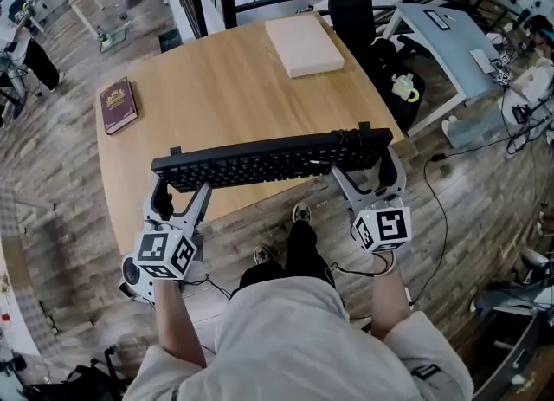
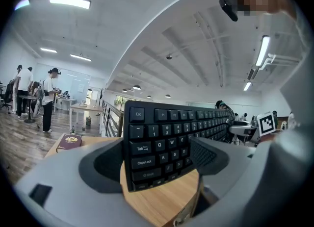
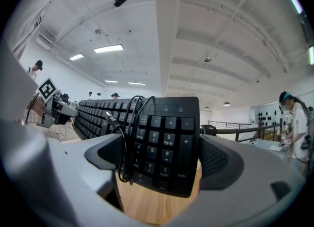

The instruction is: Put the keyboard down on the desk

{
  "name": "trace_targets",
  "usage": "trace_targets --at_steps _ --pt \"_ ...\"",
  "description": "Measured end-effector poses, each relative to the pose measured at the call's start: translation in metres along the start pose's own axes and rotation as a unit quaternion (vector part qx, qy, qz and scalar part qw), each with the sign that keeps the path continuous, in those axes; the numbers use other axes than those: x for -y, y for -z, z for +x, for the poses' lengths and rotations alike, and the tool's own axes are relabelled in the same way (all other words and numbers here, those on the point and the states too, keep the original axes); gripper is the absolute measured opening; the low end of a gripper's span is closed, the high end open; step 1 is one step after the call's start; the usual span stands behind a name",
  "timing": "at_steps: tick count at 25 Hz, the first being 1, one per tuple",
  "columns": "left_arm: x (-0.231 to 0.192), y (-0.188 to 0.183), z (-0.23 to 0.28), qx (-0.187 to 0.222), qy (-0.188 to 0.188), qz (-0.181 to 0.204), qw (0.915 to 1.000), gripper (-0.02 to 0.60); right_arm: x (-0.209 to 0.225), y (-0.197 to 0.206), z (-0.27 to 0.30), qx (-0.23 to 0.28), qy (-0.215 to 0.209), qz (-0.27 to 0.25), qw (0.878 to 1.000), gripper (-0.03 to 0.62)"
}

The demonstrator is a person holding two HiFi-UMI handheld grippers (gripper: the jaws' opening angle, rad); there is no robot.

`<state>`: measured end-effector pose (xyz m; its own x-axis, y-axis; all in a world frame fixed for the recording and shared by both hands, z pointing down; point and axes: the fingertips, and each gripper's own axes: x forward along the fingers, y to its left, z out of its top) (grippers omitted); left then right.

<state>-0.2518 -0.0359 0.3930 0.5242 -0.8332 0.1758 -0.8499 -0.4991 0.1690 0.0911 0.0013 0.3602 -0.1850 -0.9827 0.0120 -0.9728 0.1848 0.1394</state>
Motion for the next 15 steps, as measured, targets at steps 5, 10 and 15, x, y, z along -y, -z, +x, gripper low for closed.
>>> trace_targets --at_steps 5,10,15 --pt "-0.016 0.009 0.016 0.004 -0.011 0.000 0.9999 0.422 -0.001 0.015 0.026 0.006 -0.010 0.000 1.000 0.480" --pt "-0.033 -0.003 0.058 -0.011 -0.022 -0.011 0.9996 0.422 0.017 0.013 0.078 -0.011 -0.022 0.003 1.000 0.480" --pt "-0.034 -0.003 0.089 -0.014 -0.036 -0.016 0.9991 0.422 0.038 0.021 0.110 -0.015 -0.035 0.003 0.999 0.480"
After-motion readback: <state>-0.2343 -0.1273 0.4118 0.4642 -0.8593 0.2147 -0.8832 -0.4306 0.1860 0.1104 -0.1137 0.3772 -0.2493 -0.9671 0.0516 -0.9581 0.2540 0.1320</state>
